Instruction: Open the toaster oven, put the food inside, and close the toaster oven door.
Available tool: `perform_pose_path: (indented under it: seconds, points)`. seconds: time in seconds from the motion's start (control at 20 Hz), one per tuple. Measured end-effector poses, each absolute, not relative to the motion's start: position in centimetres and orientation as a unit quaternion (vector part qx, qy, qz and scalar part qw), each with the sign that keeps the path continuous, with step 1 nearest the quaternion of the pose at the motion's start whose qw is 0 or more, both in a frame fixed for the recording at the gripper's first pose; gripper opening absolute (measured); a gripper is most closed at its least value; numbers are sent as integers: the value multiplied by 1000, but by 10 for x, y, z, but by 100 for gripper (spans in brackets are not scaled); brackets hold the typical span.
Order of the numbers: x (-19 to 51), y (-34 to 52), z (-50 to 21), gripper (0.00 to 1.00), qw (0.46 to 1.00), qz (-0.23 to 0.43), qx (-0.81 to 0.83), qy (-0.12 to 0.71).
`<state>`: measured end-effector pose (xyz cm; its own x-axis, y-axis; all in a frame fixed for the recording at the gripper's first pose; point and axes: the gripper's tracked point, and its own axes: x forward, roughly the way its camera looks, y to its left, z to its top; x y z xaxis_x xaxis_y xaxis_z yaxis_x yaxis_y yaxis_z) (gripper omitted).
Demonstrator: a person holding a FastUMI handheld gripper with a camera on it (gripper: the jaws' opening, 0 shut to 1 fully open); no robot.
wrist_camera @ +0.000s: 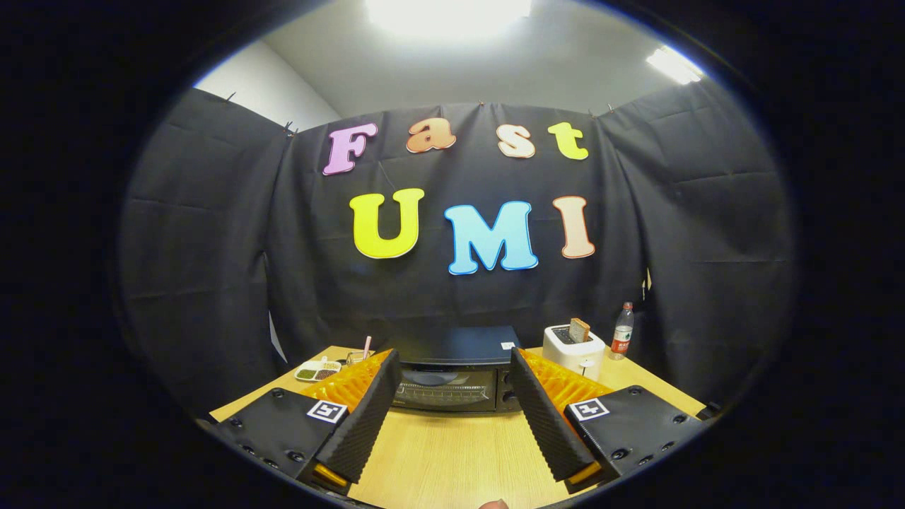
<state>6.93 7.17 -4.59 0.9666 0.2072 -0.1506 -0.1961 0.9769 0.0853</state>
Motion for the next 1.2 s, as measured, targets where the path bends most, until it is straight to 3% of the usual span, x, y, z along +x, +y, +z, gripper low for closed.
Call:
perform_pose_path:
  seconds: [1.2]
  points:
    - [59,42,0,98,997,69,41,16]
